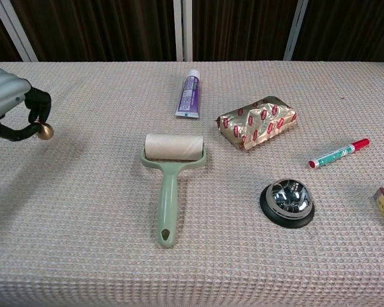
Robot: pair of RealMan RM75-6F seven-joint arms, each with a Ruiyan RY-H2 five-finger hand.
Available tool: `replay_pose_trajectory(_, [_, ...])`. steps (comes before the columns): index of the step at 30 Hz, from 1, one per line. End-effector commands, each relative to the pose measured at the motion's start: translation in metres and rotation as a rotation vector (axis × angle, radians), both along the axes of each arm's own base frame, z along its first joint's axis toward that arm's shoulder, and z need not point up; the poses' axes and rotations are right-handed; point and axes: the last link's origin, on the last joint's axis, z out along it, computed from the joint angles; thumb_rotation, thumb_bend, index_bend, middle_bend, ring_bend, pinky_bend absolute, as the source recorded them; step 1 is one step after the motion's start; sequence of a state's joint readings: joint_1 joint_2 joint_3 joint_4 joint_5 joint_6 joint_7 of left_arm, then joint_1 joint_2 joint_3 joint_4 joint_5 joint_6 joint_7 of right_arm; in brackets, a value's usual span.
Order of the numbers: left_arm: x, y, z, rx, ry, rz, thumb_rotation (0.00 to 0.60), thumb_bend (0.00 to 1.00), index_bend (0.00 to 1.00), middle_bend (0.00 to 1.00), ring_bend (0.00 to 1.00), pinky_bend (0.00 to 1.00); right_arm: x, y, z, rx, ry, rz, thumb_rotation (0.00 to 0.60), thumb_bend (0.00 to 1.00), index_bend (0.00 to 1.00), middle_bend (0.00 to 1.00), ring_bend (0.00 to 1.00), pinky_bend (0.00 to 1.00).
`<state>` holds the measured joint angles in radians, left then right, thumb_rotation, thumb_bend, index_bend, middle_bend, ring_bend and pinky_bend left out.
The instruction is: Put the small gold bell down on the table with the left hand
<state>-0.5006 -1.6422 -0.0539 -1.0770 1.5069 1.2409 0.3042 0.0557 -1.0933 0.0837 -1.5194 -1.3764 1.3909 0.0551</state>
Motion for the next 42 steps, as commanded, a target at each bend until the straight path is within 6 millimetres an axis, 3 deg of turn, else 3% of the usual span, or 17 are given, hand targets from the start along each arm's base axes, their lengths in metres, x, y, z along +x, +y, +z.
replay_pose_trajectory(1, [-0.003,-0.004,-0.011,-0.005,0.02,-0.003,0.6,0.46,0.82,0.56,0.42,0.54,0.0,0.0,0.0,0.001,0.0,-0.001,0.6,0.18,0.0,0.0,0.0,0.0])
replay_pose_trajectory(12, [-0.009,-0.008,-0.02,-0.005,0.062,-0.033,0.6,0.46,0.77,0.54,0.4,0.52,-0.002,0.0,-0.002,0.003,0.0,-0.01,0.6,0.18,0.0,0.0,0.0,0.0])
replay_pose_trajectory(14, [-0.011,-0.008,-0.02,-0.02,0.069,-0.034,0.6,0.45,0.7,0.52,0.39,0.52,-0.003,0.0,-0.002,0.004,0.0,-0.009,0.6,0.18,0.0,0.0,0.0,0.0])
replay_pose_trajectory(20, [-0.011,-0.009,-0.018,-0.038,0.078,-0.041,0.6,0.42,0.27,0.4,0.34,0.48,-0.003,0.0,-0.002,0.005,0.003,-0.011,0.6,0.18,0.0,0.0,0.0,0.0])
replay_pose_trajectory(24, [-0.011,-0.009,-0.016,-0.039,0.084,-0.036,0.6,0.42,0.17,0.34,0.32,0.49,-0.003,0.0,-0.002,0.004,0.003,-0.012,0.6,0.18,0.0,0.0,0.0,0.0])
replay_pose_trajectory(28, [-0.011,-0.011,-0.013,-0.028,0.081,-0.038,0.6,0.41,0.16,0.3,0.3,0.48,-0.003,0.0,-0.002,0.003,0.002,-0.013,0.6,0.18,0.0,0.0,0.0,0.0])
replay_pose_trajectory(31, [-0.01,-0.019,-0.002,-0.004,0.061,-0.041,0.6,0.39,0.15,0.27,0.25,0.44,-0.003,0.001,-0.001,0.0,0.0,-0.014,0.6,0.18,0.0,0.0,0.0,0.0])
replay_pose_trajectory(37, [-0.021,-0.049,0.06,0.173,-0.112,0.018,0.599,0.2,0.14,0.19,0.14,0.28,-0.001,0.003,0.004,-0.019,-0.005,0.006,0.6,0.18,0.0,0.0,0.0,0.0])
replay_pose_trajectory(42, [-0.052,-0.085,0.107,0.156,-0.273,0.128,0.428,0.16,0.12,0.14,0.1,0.24,-0.004,0.007,0.001,-0.029,0.016,0.08,0.6,0.18,0.0,0.0,0.0,0.0])
